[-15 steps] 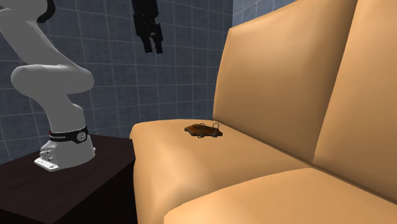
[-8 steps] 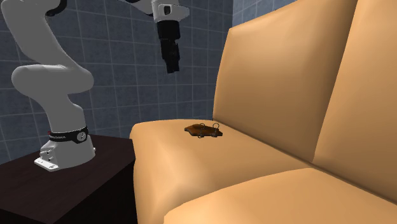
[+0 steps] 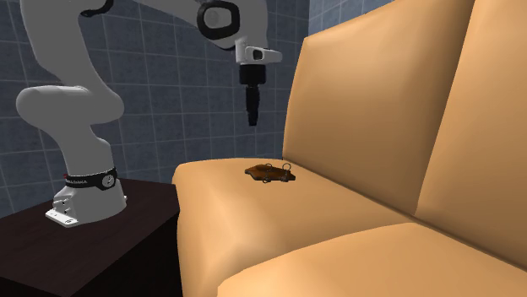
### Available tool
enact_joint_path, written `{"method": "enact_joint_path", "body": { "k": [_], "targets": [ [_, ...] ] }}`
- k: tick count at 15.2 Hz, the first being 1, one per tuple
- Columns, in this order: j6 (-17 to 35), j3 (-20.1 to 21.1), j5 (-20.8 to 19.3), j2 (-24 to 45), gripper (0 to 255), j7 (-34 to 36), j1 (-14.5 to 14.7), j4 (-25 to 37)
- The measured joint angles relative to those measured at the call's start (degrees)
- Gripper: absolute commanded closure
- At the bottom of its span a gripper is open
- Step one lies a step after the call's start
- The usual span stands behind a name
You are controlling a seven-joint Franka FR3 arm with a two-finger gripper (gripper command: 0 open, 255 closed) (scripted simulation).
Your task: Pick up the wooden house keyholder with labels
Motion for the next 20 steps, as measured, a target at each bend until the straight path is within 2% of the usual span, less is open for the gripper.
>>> {"method": "enact_joint_path", "body": {
  "k": [9,13,20],
  "targets": [
    [5.77,2.46,-4.07,19.84,0,2.40,2.55,10.07],
    [6.43,2.77,-6.09,27.97,0,3.37,4.12,15.72],
    [10.35,2.61,-7.01,32.23,0,3.90,4.88,15.63]
  ]
}}
